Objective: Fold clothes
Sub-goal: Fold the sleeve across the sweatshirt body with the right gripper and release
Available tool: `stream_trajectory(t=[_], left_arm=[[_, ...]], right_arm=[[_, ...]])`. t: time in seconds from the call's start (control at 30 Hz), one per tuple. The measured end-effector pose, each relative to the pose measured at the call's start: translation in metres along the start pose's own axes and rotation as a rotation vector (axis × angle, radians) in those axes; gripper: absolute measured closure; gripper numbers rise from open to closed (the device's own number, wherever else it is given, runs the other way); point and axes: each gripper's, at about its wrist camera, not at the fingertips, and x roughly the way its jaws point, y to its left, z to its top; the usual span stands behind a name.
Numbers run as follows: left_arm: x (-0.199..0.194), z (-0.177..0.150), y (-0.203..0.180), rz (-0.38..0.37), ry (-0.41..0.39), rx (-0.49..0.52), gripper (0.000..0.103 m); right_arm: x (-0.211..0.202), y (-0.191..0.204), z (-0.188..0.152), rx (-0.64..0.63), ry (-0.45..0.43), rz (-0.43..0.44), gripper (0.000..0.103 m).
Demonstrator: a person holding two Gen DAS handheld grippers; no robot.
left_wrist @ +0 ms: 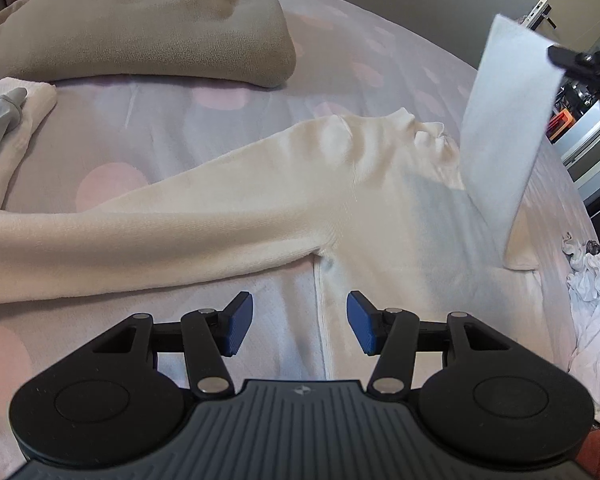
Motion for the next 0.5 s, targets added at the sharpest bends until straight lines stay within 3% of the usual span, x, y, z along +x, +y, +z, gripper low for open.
stream_trajectory(t=[0.3,0.5], left_arm=[[-0.004,0.022,0.012,0.006,-0.070,0.003,0.053],[0.003,0.038,0.018,0.013,-0.097,-0.024,0.053]], right_arm=[[0.101,0.007,-0.081,0.024,0.187,0.083,0.096],[0.128,0.016,-0.113,0.011,0.262,0.144,0.079]])
